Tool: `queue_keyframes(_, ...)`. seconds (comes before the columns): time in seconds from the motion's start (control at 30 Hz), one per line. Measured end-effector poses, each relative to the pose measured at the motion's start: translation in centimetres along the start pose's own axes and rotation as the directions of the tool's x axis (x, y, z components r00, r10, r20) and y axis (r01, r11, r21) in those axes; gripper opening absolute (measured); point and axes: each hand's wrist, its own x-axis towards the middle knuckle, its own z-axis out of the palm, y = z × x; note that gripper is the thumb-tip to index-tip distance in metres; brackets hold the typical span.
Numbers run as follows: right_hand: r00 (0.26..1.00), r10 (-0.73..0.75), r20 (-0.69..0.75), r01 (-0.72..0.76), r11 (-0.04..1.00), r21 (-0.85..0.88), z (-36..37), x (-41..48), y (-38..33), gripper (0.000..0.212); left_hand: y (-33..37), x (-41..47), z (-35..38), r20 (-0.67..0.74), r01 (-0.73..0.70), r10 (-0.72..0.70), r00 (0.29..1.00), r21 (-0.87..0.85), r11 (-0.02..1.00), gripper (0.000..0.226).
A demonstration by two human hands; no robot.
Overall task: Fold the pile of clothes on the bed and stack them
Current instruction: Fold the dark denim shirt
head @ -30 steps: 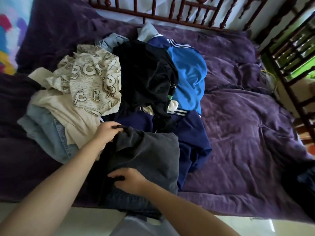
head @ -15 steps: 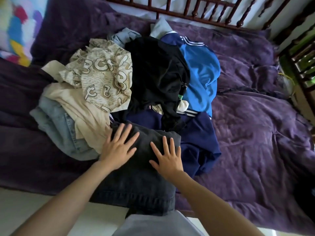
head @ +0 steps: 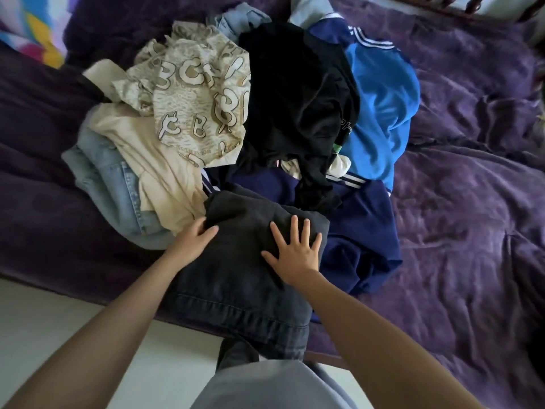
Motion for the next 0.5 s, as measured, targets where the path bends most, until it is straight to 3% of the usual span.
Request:
queue_keyframes(0.07, 1.0, -0.003, -0.001, 0.003, 0.999, 0.041, -0.1, -0.1, 0.0, 0.067, 1.5, 0.8, 0.6, 0.01, 0.13, -0.131, 0.991, -0.241, 0.962, 0.047)
queue_keyframes(0.13, 1.0, -0.008, -0.002, 0.008, 0.998, 0.063, -0.1, -0.6, 0.5, 0.066, 2.6, 1.7, 0.5, 0.035, 0.167, -0.165, 0.986, -0.341, 0.925, 0.041)
queue_keyframes(0.2, 1.0, -0.013, 0.003, 0.013, 0.997, 0.074, -0.5, -1.6, 1.1, 0.066, 3.8, 2.4, -0.1, -0.005, 0.111, -0.123, 0.992, -0.398, 0.911, 0.028)
queue_keyframes(0.27, 0.999, -0.023, -0.044, 0.027, 0.995, 0.1, -0.5, -2.4, 1.3, 0.068, 5.6, 2.9, -1.0, -0.165, -0.043, -0.035, 0.986, -0.448, 0.893, 0.013)
queue_keyframes(0.37, 0.95, -0.03, -0.312, 0.045, 0.998, 0.043, 0.0, -4.2, 0.5, 0.065, 7.5, 3.2, -1.7, -0.395, -0.235, 0.151, 0.906, -0.172, 0.957, 0.022)
queue_keyframes(0.43, 0.955, -0.049, -0.292, 0.056, 0.998, 0.018, 1.6, -5.2, 0.1, 0.06, 6.8, 4.3, -1.2, -0.455, -0.157, 0.126, 0.881, -0.031, 0.987, 0.033)
queue_keyframes(0.5, 0.972, -0.054, -0.227, 0.055, 0.998, -0.002, 4.1, -6.0, -0.3, 0.059, 6.3, 4.3, -0.1, -0.41, -0.039, 0.028, 0.912, -0.02, 0.999, 0.045)
